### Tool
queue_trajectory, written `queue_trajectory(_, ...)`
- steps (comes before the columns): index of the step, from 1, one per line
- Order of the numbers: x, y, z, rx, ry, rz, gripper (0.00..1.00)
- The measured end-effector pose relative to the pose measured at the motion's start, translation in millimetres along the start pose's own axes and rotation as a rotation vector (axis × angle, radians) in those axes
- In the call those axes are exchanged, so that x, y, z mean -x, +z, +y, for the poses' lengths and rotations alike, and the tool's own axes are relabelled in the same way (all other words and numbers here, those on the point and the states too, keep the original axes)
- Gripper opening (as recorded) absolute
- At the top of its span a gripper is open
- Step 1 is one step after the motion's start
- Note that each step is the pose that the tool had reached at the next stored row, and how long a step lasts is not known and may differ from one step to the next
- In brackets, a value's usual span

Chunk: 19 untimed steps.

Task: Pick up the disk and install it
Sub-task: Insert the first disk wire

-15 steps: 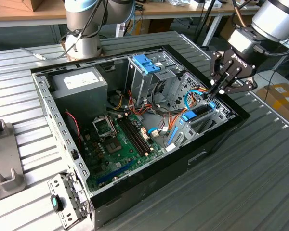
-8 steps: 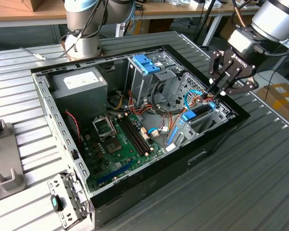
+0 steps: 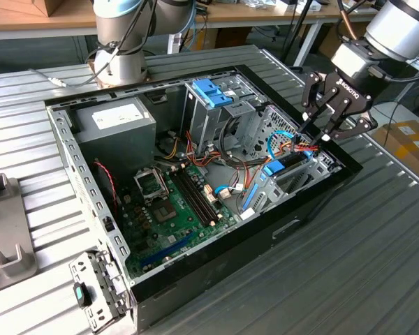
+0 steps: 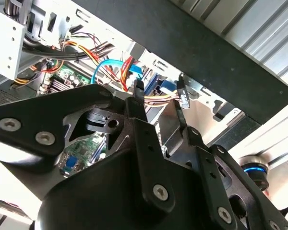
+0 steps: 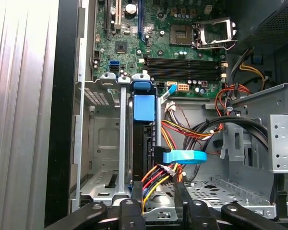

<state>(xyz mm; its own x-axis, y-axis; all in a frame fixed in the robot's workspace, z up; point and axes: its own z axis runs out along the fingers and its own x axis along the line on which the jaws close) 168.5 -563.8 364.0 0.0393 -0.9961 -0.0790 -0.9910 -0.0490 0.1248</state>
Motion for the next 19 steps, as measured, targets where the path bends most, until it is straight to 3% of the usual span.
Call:
queue_trajectory(4,-3.0,-6.8,1.0,-0.0002,0.0,-0.0002,0.4)
queue_trajectory(10,-19.7,-6.6,1.6,0.0011,-0.005,0.0001,0.4)
queue_trajectory(19,-20.2,-3.9,-4.4,0.0135,-0.156,0.0194,0.4)
